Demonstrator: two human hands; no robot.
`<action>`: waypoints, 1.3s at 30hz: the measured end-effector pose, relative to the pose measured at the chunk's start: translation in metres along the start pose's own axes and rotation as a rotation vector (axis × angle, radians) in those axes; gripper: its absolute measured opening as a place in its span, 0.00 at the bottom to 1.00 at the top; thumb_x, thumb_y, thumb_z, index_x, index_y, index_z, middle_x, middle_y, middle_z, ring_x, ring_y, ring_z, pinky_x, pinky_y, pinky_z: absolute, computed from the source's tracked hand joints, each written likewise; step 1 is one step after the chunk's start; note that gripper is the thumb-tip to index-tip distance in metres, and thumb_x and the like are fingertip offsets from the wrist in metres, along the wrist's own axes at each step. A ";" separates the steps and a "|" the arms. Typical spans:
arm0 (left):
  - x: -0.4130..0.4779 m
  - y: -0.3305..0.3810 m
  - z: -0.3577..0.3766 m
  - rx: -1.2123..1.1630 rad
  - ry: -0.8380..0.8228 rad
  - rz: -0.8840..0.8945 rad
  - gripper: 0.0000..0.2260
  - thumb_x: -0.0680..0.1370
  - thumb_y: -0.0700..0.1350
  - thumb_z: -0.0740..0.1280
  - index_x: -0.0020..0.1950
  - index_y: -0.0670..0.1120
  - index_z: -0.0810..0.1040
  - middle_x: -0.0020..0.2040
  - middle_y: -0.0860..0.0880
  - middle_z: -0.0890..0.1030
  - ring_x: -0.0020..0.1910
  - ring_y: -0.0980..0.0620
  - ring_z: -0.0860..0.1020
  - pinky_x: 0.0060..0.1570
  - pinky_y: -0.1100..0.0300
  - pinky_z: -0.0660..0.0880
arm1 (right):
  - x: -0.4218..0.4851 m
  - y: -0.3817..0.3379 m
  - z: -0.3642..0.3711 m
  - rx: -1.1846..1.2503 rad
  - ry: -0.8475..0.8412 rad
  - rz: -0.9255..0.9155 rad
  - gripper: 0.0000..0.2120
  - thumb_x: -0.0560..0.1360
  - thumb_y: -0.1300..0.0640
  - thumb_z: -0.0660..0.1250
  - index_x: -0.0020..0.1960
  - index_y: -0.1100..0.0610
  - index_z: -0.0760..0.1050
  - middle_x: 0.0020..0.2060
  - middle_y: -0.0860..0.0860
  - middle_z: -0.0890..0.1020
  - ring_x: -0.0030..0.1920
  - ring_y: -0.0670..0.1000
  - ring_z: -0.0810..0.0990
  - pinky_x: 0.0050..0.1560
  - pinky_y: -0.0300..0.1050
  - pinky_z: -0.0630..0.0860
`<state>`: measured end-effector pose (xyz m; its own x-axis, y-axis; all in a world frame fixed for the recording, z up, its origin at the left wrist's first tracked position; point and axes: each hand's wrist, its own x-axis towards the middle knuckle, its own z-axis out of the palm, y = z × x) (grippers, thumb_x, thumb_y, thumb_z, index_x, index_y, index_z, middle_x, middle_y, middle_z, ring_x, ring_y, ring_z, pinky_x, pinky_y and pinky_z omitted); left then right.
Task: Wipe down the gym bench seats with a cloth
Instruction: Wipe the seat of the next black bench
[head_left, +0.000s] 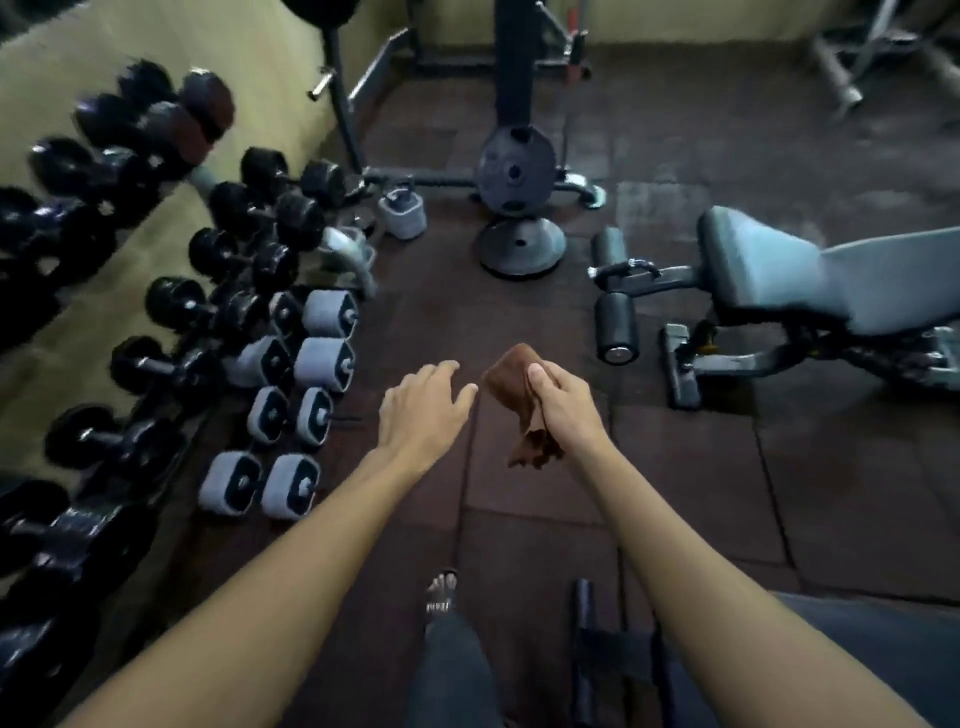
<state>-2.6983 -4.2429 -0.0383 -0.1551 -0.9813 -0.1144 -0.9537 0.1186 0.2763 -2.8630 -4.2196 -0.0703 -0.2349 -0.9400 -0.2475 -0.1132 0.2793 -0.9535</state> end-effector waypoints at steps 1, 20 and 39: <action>0.027 0.014 0.002 0.000 -0.012 0.054 0.22 0.81 0.56 0.59 0.72 0.49 0.69 0.67 0.46 0.76 0.64 0.44 0.74 0.61 0.49 0.70 | 0.018 -0.001 -0.012 0.023 0.055 0.011 0.12 0.82 0.55 0.59 0.60 0.54 0.79 0.47 0.49 0.84 0.50 0.50 0.82 0.54 0.44 0.76; 0.387 0.380 0.126 0.064 -0.318 0.828 0.19 0.80 0.56 0.59 0.68 0.50 0.72 0.65 0.47 0.77 0.64 0.43 0.74 0.58 0.49 0.70 | 0.288 0.048 -0.303 0.308 0.915 0.261 0.12 0.82 0.58 0.60 0.60 0.57 0.80 0.52 0.50 0.84 0.55 0.49 0.81 0.59 0.45 0.75; 0.663 0.625 0.501 0.239 -0.210 0.715 0.25 0.82 0.59 0.54 0.77 0.50 0.62 0.80 0.47 0.55 0.79 0.44 0.50 0.75 0.41 0.47 | 0.624 0.334 -0.618 -0.071 0.796 0.383 0.23 0.81 0.42 0.54 0.76 0.42 0.62 0.69 0.48 0.76 0.61 0.61 0.80 0.66 0.56 0.73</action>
<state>-3.5263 -4.7434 -0.4193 -0.7758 -0.6074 -0.1708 -0.6293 0.7643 0.1408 -3.6443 -4.5916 -0.4368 -0.8683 -0.3713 -0.3290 0.0574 0.5836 -0.8100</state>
